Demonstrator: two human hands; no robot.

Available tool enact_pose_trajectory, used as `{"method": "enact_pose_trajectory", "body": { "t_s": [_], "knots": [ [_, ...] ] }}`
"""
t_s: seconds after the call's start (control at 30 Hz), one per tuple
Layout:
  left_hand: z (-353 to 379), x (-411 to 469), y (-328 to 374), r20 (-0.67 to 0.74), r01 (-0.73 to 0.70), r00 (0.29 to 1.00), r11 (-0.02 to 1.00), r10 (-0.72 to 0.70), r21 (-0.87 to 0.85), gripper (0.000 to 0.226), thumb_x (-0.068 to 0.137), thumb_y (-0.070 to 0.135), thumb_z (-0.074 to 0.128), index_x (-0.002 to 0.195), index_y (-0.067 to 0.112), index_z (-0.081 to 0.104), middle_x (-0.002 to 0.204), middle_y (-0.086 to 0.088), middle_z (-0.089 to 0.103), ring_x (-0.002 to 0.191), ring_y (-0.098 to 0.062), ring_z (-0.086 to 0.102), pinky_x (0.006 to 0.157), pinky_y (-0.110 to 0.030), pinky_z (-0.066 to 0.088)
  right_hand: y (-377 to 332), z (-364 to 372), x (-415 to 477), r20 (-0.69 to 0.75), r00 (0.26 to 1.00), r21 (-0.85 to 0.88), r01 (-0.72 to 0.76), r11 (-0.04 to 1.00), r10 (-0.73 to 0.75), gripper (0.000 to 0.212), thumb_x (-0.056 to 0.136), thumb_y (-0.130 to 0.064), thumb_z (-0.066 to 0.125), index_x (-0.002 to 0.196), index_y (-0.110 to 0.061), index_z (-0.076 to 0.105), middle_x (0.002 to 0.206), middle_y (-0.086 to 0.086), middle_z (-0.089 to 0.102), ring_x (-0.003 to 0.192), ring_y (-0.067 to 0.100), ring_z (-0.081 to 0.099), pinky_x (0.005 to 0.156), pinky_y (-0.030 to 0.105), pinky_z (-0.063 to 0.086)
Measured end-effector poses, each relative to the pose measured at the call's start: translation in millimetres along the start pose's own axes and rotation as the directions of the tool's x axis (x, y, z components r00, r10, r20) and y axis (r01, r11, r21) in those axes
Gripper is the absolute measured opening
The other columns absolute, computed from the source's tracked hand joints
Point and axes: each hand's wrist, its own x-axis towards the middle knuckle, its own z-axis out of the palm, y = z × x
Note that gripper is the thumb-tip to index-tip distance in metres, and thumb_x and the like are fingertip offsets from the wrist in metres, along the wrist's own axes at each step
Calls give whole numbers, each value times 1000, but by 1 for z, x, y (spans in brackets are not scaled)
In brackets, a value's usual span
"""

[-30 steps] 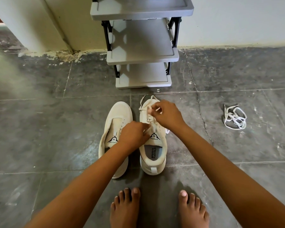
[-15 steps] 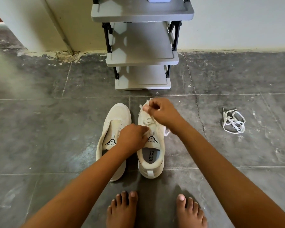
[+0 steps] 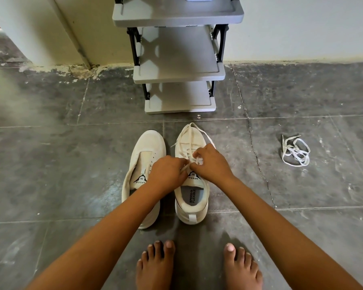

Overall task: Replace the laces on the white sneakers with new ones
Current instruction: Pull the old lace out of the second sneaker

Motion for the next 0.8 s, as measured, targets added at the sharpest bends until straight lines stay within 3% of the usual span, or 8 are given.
{"method": "enact_pose_trajectory", "body": {
  "t_s": [0.2,0.27,0.33,0.4,0.47,0.57,0.67,0.8],
  "knots": [
    [-1,0,0,6,11,1000,1000,-11,-17,36,94,36,48,125,23,60,98,-7,70,91,-25,63,78,-35,51,-13,-9,5,-86,995,-204,32,978,-50,19,90,-20,54,102,-13,67,114,5,56,101,23,56,74,30,41],
    [-1,0,0,18,9,1000,1000,-9,7,36,93,34,49,124,22,60,97,-8,69,90,-26,62,77,-35,50,-21,-22,7,-105,992,157,89,984,-73,13,89,-17,60,94,-8,67,105,4,59,93,17,56,79,29,44],
    [-1,0,1,24,11,1000,1000,-11,0,36,92,33,51,124,22,60,97,-8,69,90,-26,62,75,-33,48,-35,-39,5,-165,980,545,185,818,-111,5,89,-14,63,87,-9,64,91,-3,58,81,6,54,77,19,45],
    [-2,0,2,20,16,1000,1000,-15,-18,34,91,32,52,121,21,62,98,-7,69,90,-24,62,76,-31,46,-43,-51,7,-268,956,610,266,746,-122,4,89,-17,63,85,-16,62,86,-7,57,76,0,53,70,9,42],
    [-3,-1,2,9,14,1000,1000,-13,-25,33,91,31,52,120,20,63,100,-6,69,92,-23,62,77,-31,46,-39,-52,12,-293,951,516,245,821,-100,5,89,-22,63,86,-18,64,91,-5,58,77,1,53,69,13,43],
    [-3,-2,2,-11,0,1000,1000,0,-21,33,91,32,50,118,19,64,97,-7,69,91,-25,61,71,-30,43,-17,-38,15,-79,996,201,43,979,-27,25,87,-26,64,109,-14,65,116,5,58,98,17,58,84,31,48],
    [-1,0,2,-8,7,1000,1000,-7,-14,34,93,35,49,120,21,63,95,-8,69,89,-25,62,71,-31,45,-1,-15,7,82,997,-43,-7,999,10,38,85,-33,63,118,-16,61,123,7,53,110,24,55,86,35,47],
    [0,0,1,-5,7,1000,1000,-8,-14,35,93,36,48,124,25,61,98,-6,70,90,-24,62,75,-32,49,-3,-4,4,-4,1000,-117,-6,993,6,34,84,-39,60,111,-19,64,120,8,50,108,26,54,78,34,46]
  ]
}}
